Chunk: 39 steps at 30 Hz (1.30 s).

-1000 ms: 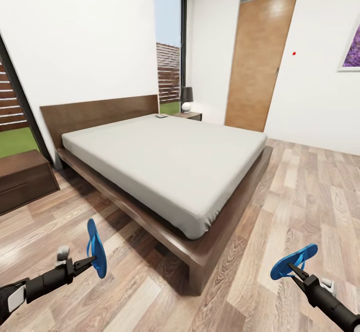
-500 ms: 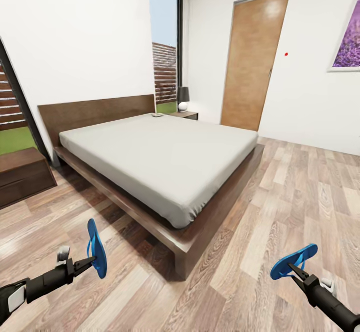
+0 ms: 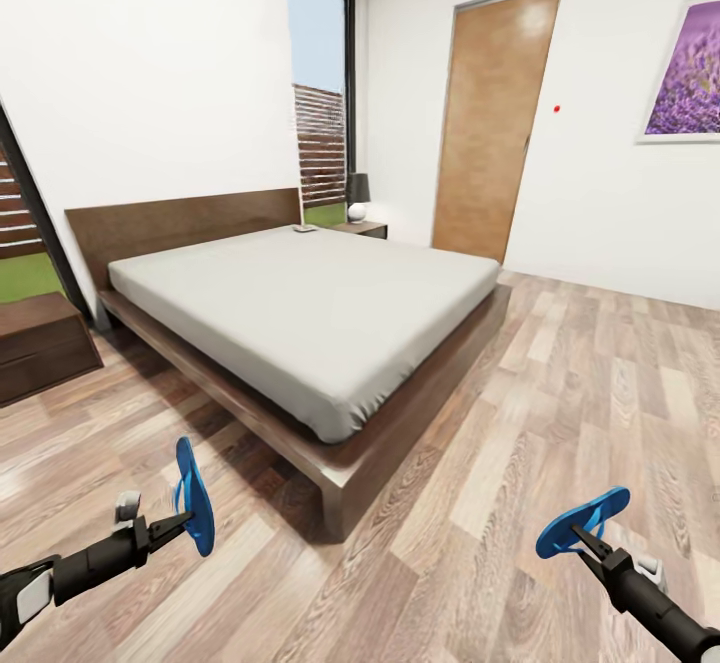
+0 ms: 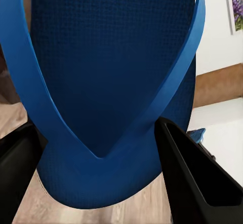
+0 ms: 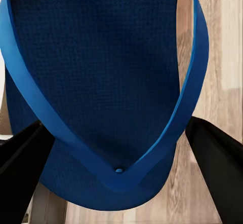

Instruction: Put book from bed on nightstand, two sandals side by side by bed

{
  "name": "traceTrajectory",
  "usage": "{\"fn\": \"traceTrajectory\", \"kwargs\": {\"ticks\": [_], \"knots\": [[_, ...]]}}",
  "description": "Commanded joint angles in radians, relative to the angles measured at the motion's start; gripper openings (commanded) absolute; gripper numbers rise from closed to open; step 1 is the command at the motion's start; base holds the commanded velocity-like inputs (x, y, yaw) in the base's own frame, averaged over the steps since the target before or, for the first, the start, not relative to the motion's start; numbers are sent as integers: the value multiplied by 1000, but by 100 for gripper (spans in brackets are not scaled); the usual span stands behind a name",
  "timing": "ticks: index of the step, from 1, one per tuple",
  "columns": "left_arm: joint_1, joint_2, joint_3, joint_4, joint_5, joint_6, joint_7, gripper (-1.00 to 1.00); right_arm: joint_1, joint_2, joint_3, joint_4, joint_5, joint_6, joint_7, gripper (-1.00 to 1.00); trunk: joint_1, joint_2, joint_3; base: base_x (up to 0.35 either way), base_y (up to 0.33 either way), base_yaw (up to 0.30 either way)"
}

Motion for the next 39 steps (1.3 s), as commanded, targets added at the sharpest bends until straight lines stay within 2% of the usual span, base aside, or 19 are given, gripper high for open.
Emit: {"fn": "traceTrajectory", "kwargs": {"ticks": [1, 34, 39], "knots": [[-1, 0, -4, 0, 8, 10, -4, -100, -1, 0, -6, 0, -2, 11, 3, -100, 0, 0, -1, -78, -232, -171], [-1, -5, -4, 0, 8, 10, -4, -100, 0, 0, -5, 0, -2, 11, -2, -100, 0, 0, -1, -107, -217, -259], [-1, -6, -4, 0, 8, 10, -4, -100, 0, 0, -6, 0, -2, 11, -2, -100, 0, 0, -1, -53, -208, -146]]}}
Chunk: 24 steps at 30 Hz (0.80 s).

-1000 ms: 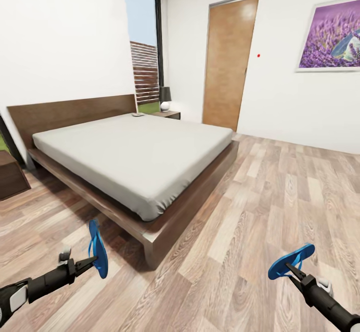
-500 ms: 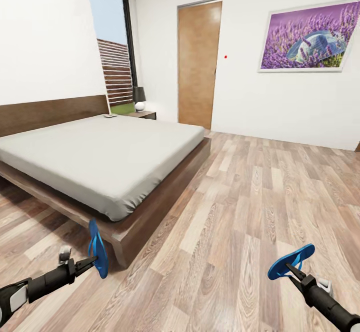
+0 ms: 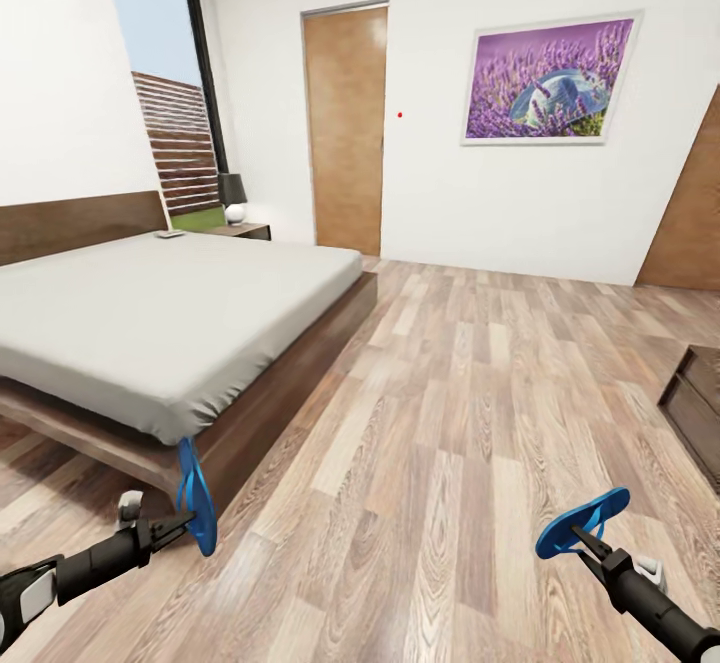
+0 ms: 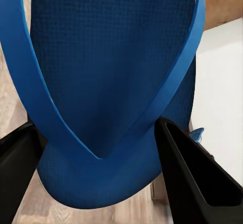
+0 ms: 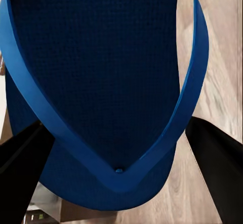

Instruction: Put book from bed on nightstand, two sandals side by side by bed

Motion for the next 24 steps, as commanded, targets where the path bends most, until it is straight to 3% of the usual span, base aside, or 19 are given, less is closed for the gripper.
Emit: {"fn": "traceTrajectory", "kwargs": {"ticks": [1, 13, 24], "knots": [[-1, 0, -4, 0, 8, 10, -4, -100, -1, 0, -7, 0, -2, 11, 3, -100, 0, 0, -1, -15, -213, -45], [-1, 0, -4, 0, 8, 10, -3, -100, -1, 0, -8, 1, -2, 12, 4, -100, 0, 0, -1, 8, -230, -8], [-1, 0, -4, 0, 8, 10, -3, -100, -1, 0, -9, 1, -3, 13, 12, -100, 0, 0, -1, 163, -229, -22]]}}
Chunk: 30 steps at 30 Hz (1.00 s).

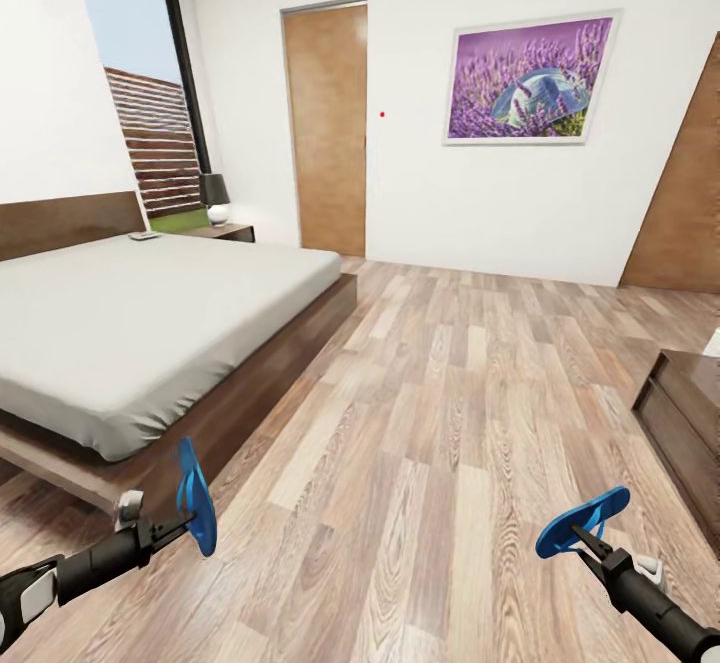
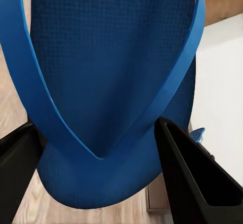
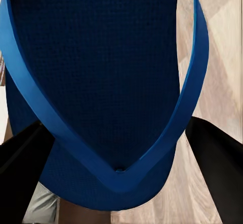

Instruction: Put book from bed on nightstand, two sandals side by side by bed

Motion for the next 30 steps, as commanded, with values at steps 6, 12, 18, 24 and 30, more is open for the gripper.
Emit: {"fn": "traceTrajectory", "kwargs": {"ticks": [6, 12, 18, 24, 30], "knots": [[-1, 0, -4, 0, 9, 10, -4, -100, -1, 0, -6, 0, -2, 11, 2, -100, 0, 0, -1, 231, -198, -217], [-1, 2, -4, 0, 9, 10, -4, -100, -1, 0, -6, 0, -2, 11, 0, -100, 0, 0, -1, 277, -144, -255], [-1, 2, -3, 0, 9, 10, -4, -100, -1, 0, -7, 0, -2, 11, 0, -100, 0, 0, -1, 318, -40, -126], [-1, 2, -3, 0, 9, 11, -3, -100, -1, 0, -7, 0, -2, 11, -2, -100, 0, 0, -1, 340, -3, -9], [-1, 2, -4, 0, 9, 11, -3, -100, -1, 0, -8, 0, -2, 11, 1, -100, 0, 0, -1, 342, 0, -1]]}}
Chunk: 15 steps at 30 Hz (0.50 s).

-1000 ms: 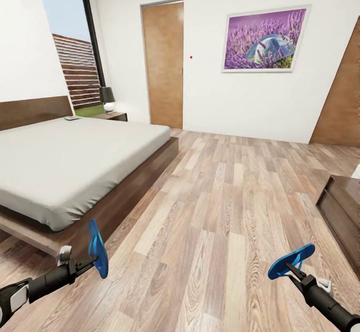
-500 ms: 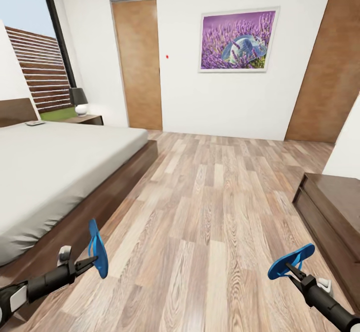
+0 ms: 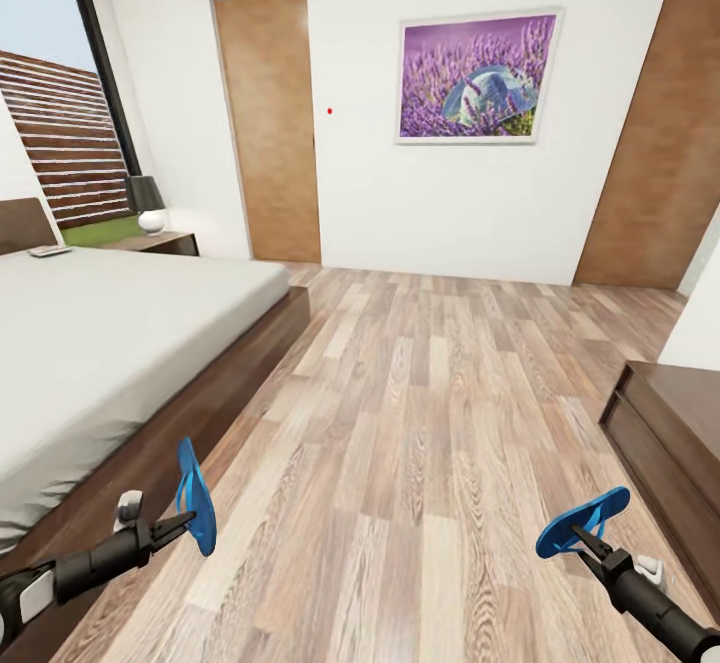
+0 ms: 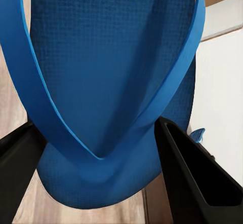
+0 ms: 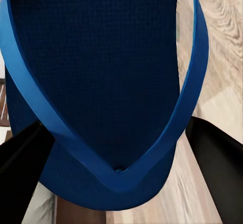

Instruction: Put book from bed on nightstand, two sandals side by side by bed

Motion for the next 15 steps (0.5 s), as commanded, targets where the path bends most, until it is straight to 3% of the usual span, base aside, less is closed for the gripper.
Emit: {"fn": "traceTrajectory", "kwargs": {"ticks": [1, 8, 15], "knots": [[-1, 0, -4, 0, 9, 10, -4, -100, -1, 0, -7, 0, -2, 11, 4, -100, 0, 0, -1, 342, 0, 0], [-1, 0, -4, 0, 8, 10, -1, -100, -1, 0, -6, 0, -2, 11, 8, -100, 0, 0, -1, 342, 0, -14], [-1, 0, -4, 0, 9, 9, 20, -100, -1, 0, -6, 0, -2, 10, 5, -100, 0, 0, -1, 342, 0, -152]]}}
